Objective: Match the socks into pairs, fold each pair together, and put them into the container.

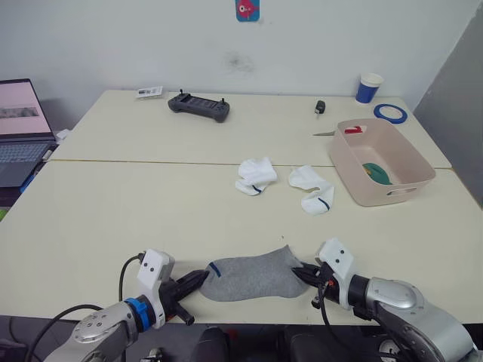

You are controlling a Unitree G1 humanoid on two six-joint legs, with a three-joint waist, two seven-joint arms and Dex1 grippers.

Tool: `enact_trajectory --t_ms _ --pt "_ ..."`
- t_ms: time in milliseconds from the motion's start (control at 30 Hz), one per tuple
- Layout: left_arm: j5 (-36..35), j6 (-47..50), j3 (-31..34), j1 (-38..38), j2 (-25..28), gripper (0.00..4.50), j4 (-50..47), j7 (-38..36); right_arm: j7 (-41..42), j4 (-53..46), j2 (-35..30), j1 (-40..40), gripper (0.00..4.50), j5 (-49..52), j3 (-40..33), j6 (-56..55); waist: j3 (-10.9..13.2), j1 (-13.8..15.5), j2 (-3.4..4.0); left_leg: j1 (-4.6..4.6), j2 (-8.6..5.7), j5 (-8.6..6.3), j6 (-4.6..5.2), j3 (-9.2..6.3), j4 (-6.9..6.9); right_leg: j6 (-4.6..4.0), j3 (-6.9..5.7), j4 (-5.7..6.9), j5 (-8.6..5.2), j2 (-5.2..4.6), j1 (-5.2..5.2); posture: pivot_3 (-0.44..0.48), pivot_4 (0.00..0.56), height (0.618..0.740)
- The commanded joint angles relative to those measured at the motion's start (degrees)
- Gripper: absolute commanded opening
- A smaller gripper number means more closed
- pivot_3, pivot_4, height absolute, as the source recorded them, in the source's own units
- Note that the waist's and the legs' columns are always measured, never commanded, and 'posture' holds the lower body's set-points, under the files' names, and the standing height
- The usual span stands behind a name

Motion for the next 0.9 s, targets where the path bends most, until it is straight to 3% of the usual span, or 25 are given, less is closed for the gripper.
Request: enact_trajectory --t_ms 33,267,333,567,700,733,900 --pt "2.43 -3.36 0.42 0.84 2.11 0.61 -0.11 -2.17 -0.36 -1.22 0.30 0.66 0.71 -0.15 -1.51 -1.23 0.00 -0.01 0.00 0.00 0.01 0.00 0.00 -0.01 0.00 0.00 0.00 0.00 0.00 0.00 0.00 0.000 0.150 0.740" --pt "3.94 -8.00 5.34 2.44 4.96 2.79 -0.48 -4.51 1.13 -3.25 -1.63 1.88 3.15 1.71 -7.07 -1.52 0.01 0.01 0.01 0.00 0.01 0.00 0.00 -0.01 0.00 -0.01 0.01 -0.01 0.00 -0.01 -0.01 0.000 0.150 0.740" --pt "1.41 -6.81 8.43 1.74 6.55 2.80 -0.40 -6.11 2.53 -4.28 -2.67 2.49 3.83 3.01 -9.56 -1.89 0.01 0.02 0.01 0.00 0.03 0.00 0.00 -0.03 -0.01 -0.02 -0.01 -0.01 -0.01 -0.02 -0.01 0.000 0.150 0.740" --pt "-3.32 -5.65 9.83 -5.03 12.12 2.80 -1.59 -12.72 5.75 -7.54 -3.59 -2.31 3.83 7.05 -12.70 -3.41 0.01 0.03 0.01 0.02 0.00 0.00 -0.01 0.01 0.01 0.01 -0.12 0.00 0.00 -0.01 0.02 0.000 0.150 0.740" --pt "-3.30 -3.41 2.25 -7.28 17.01 2.15 -4.47 -18.18 7.65 -6.64 -1.68 -8.17 3.08 6.50 -4.21 -4.04 0.03 -0.17 0.01 0.03 0.01 -0.01 -0.01 0.09 -0.04 0.09 -0.11 -0.02 0.05 0.02 0.01 0.000 0.150 0.740" --pt "-2.52 -3.96 0.21 -8.54 16.90 1.69 -4.37 -18.57 8.56 -5.32 -1.58 -9.36 2.66 4.65 -1.19 -5.34 0.03 -0.15 0.01 0.04 0.02 -0.01 -0.01 0.09 -0.06 0.14 -0.11 -0.02 0.08 0.02 0.00 0.000 0.150 0.740" --pt "3.46 -7.59 -8.71 -14.48 15.98 0.31 -0.83 -20.08 10.84 2.35 0.09 -14.46 1.06 -2.58 9.37 -10.26 0.04 -0.08 0.04 0.02 0.05 -0.01 0.00 -0.03 -0.08 0.24 -0.14 -0.01 0.13 0.07 0.00 0.000 0.150 0.740"
